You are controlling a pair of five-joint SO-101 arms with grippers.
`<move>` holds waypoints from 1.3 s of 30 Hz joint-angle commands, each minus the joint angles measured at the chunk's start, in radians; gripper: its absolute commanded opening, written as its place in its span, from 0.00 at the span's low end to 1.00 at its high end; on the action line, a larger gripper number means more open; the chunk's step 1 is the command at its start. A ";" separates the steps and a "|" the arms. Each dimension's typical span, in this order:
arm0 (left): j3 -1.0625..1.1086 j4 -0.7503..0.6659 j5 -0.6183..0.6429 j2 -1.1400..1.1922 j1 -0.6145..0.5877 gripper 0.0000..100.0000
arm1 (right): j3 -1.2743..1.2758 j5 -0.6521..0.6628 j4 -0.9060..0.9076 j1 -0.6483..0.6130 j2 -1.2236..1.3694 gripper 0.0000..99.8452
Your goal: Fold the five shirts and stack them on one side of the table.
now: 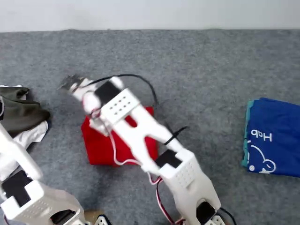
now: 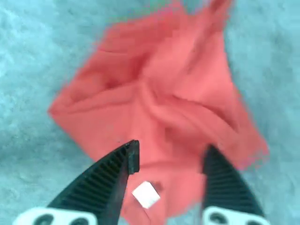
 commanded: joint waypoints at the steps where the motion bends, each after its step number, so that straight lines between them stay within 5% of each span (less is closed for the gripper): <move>1: -0.004 -0.017 0.011 -0.048 -0.005 0.02 | -0.061 -0.002 0.022 0.114 -0.042 0.02; 12: -0.004 -0.021 0.011 -0.048 -0.006 0.02 | -0.009 0.127 -0.068 0.275 0.070 0.01; 29: -0.004 -0.023 0.009 -0.048 -0.104 0.02 | -0.072 0.123 0.064 -0.208 0.019 0.01; 39: -0.004 -0.021 0.009 -0.054 -0.104 0.02 | -0.071 0.123 0.053 -0.039 -0.087 0.01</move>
